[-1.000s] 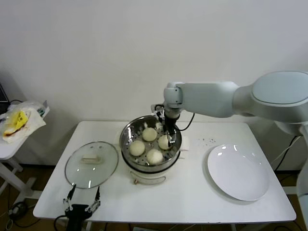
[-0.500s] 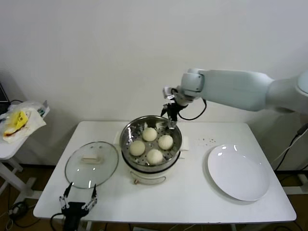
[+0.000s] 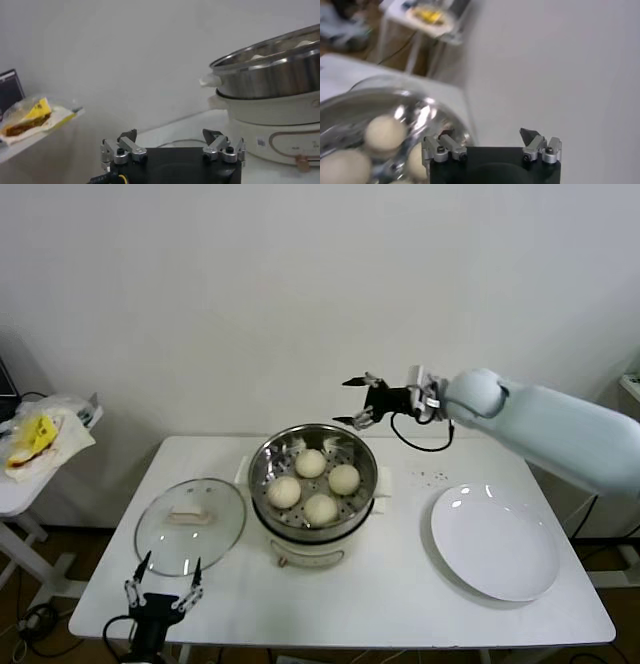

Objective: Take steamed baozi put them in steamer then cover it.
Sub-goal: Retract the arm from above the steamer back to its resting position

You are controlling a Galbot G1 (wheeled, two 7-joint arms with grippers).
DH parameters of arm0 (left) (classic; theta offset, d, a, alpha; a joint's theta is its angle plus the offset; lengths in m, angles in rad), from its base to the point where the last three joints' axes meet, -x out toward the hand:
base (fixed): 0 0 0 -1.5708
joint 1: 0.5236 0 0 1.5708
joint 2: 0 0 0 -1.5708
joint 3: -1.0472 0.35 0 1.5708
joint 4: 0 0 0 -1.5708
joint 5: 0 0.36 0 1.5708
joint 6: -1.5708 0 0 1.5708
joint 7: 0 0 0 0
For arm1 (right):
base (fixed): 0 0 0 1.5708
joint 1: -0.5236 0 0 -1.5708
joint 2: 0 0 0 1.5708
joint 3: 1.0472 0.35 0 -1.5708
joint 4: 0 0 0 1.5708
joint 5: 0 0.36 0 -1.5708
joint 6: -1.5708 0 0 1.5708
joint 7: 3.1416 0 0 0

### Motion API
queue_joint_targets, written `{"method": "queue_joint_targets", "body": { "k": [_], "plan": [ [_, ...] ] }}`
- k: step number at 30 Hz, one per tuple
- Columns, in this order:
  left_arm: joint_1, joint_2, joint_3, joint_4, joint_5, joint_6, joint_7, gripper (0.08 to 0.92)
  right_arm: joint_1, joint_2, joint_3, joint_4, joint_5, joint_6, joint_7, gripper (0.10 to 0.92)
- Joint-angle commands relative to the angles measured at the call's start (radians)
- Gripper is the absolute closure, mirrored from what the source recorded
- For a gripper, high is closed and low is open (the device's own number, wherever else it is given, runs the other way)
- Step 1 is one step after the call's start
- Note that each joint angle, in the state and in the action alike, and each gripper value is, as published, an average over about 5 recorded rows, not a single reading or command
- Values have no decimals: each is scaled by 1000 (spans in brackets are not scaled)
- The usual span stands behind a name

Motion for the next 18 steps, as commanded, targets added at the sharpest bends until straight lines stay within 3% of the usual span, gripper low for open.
{"method": "queue_joint_targets", "body": {
  "k": [1, 9, 18],
  "plan": [
    [-27, -16, 0, -26, 171, 27, 23, 177, -575, -173, 657, 116, -55, 112, 271, 203],
    [-55, -4, -14, -84, 420, 92, 65, 177, -989, -131, 1072, 225, -124, 94, 383, 203],
    [-124, 88, 16, -101, 736, 313, 56, 177, -1439, 8, 1500, 409, -203, -38, 436, 203]
  ]
}}
